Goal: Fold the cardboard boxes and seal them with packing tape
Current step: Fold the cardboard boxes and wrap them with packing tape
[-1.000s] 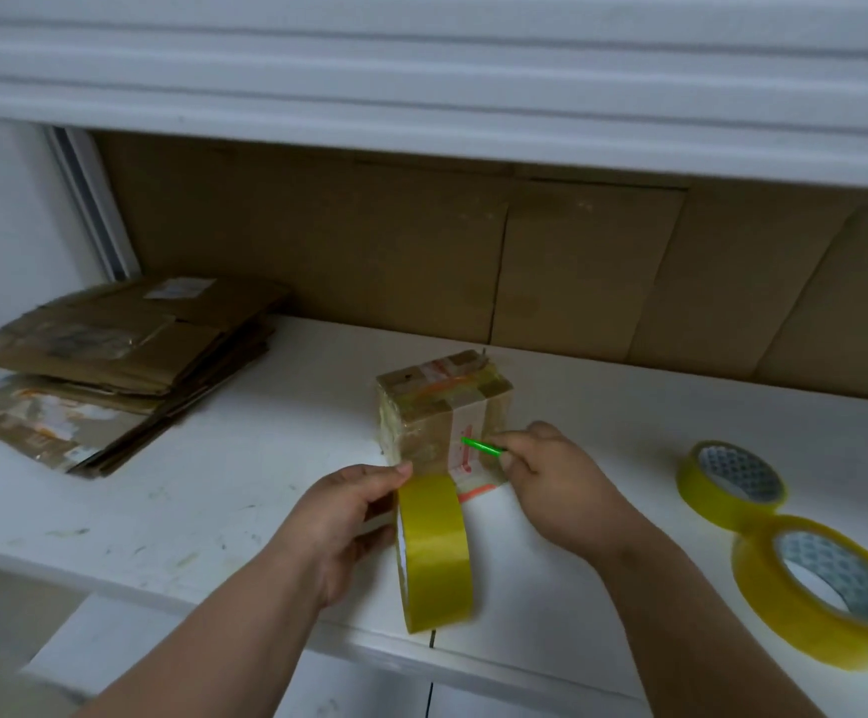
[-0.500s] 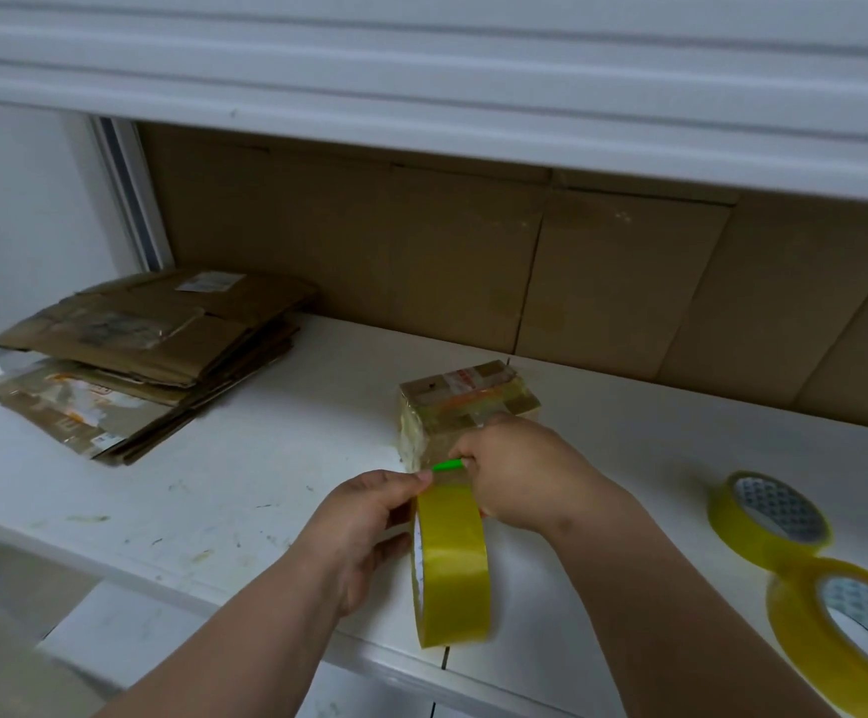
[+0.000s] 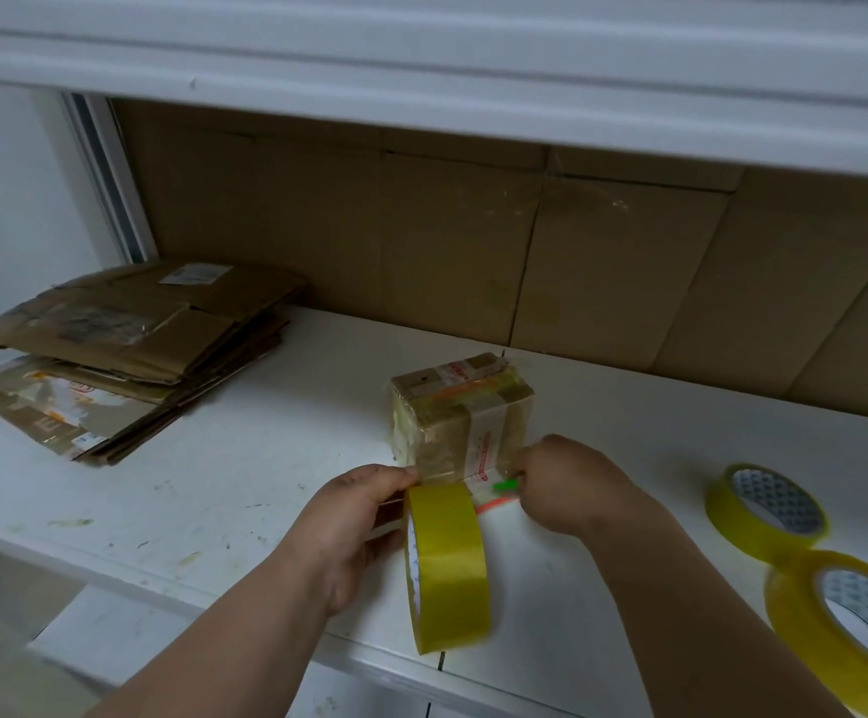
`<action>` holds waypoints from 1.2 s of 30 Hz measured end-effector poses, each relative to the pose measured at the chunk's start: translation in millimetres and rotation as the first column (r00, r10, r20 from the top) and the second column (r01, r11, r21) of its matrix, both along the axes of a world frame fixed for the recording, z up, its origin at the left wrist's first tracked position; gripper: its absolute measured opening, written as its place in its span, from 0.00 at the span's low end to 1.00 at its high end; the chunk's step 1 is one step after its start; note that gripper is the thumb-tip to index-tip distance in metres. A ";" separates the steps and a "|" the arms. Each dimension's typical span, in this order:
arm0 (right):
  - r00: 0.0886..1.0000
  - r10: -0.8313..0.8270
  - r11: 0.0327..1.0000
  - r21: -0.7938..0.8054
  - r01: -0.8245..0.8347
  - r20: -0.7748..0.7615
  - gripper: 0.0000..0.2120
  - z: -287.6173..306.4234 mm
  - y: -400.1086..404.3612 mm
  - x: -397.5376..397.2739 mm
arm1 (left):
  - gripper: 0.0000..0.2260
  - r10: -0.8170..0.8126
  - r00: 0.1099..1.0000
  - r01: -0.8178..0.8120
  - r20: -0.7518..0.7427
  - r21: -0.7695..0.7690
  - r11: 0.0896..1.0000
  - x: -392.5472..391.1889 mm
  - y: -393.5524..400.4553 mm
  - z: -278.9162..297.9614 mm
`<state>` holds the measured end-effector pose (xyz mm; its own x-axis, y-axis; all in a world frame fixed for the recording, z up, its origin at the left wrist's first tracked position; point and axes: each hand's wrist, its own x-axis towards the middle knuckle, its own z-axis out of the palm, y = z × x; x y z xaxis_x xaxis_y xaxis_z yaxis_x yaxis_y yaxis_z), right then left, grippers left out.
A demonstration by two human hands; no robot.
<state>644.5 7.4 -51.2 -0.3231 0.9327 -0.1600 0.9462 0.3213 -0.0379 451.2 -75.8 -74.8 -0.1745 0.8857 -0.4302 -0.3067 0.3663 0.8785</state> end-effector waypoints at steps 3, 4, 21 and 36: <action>0.995 -0.097 0.991 -0.088 0.099 0.030 0.20 -24.0 -11.2 9.6 | 0.05 0.009 1.000 -0.009 -0.007 -0.019 1.000 0.8 1.0 -1.7; 0.992 -0.107 0.992 -0.060 0.111 0.062 0.21 -30.3 -14.7 11.5 | 0.04 0.009 1.000 -0.009 -0.015 -0.021 1.000 0.9 2.1 -2.1; 0.026 -0.668 0.743 -0.664 0.079 -0.744 0.02 -15.3 -40.3 -51.7 | 0.07 0.041 0.912 -0.016 -0.408 0.062 0.998 -10.6 10.2 -2.6; -0.035 -0.555 0.825 -0.556 0.101 -0.831 0.02 -30.1 -41.5 -33.8 | 0.29 0.148 0.033 0.555 -0.988 0.141 0.820 -33.0 68.4 -5.7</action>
